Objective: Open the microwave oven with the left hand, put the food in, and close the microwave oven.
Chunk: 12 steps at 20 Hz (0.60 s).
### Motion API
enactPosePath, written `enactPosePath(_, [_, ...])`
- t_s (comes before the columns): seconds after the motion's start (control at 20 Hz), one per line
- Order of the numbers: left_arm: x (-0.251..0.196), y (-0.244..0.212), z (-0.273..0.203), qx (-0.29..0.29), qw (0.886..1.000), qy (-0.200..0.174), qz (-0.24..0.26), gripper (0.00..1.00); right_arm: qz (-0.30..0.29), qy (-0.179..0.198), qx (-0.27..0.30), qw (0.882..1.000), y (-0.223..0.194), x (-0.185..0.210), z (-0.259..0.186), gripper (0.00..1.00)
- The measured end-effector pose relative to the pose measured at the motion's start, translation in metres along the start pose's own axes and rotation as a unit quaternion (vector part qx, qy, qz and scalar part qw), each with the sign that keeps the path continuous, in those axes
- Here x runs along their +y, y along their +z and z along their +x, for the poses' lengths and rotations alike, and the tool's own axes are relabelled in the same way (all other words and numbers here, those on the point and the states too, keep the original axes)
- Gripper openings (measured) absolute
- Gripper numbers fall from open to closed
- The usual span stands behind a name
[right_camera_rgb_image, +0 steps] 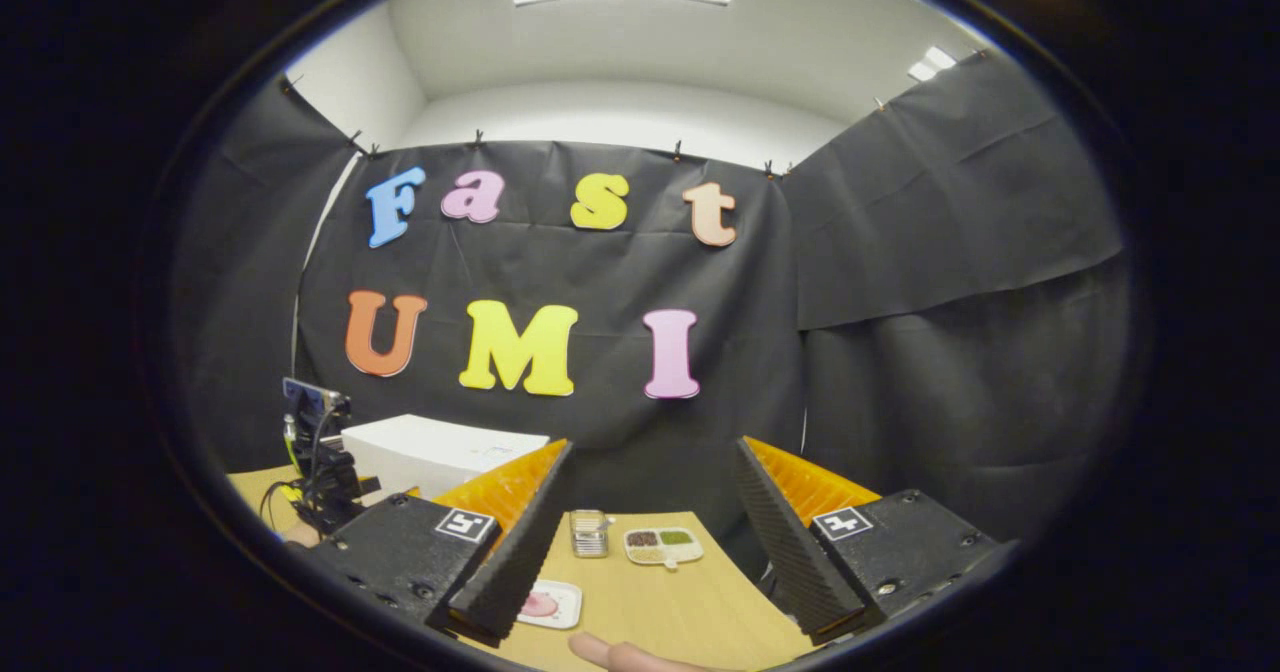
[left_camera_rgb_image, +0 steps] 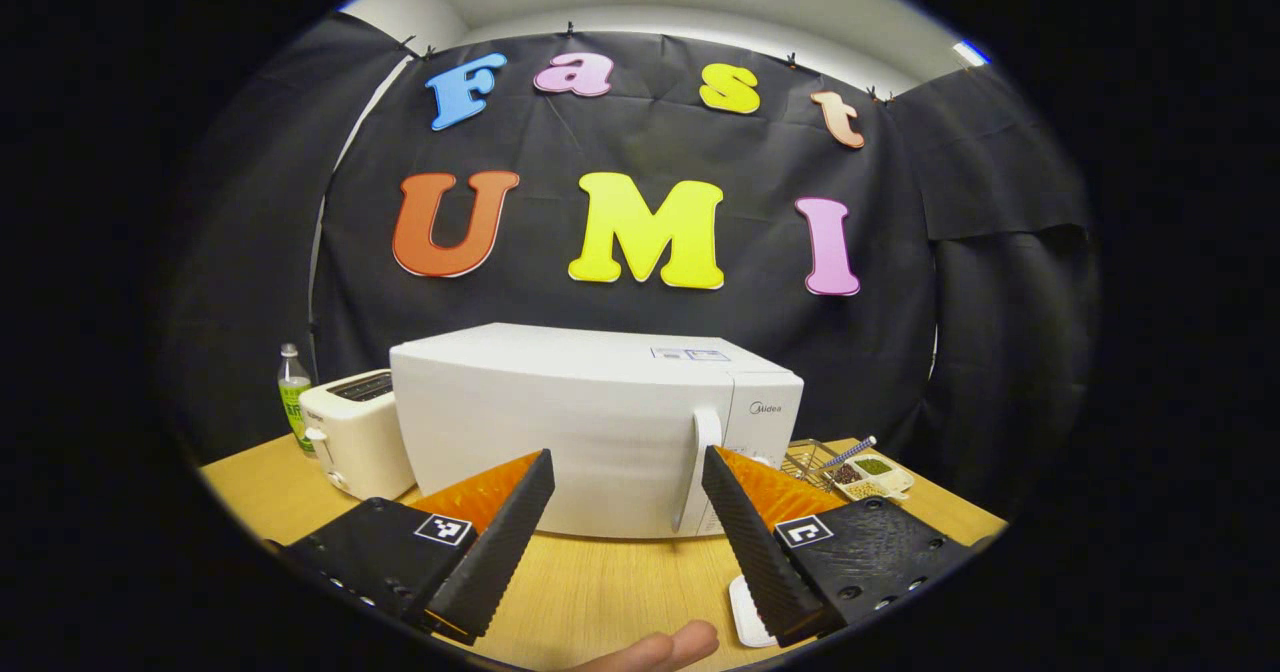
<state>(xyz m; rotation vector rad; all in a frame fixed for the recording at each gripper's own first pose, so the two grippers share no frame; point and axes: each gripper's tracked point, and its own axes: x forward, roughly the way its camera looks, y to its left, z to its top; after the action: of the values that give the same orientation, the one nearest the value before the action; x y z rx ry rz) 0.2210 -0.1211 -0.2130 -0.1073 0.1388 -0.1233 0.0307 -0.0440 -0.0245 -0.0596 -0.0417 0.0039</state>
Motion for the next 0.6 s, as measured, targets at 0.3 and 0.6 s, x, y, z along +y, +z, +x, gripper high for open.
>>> enactPosePath(0.3, [-0.025,-0.034,0.045,0.025,0.999,-0.023,0.006,0.94,-0.012,0.006,0.003,1.0,-0.001,-0.003,0.002,0.92])
enactPosePath(0.6, [-0.045,-0.052,0.08,0.028,0.999,-0.031,0.005,0.92,-0.019,0.007,0.003,1.0,-0.012,-0.014,0.001,1.0])
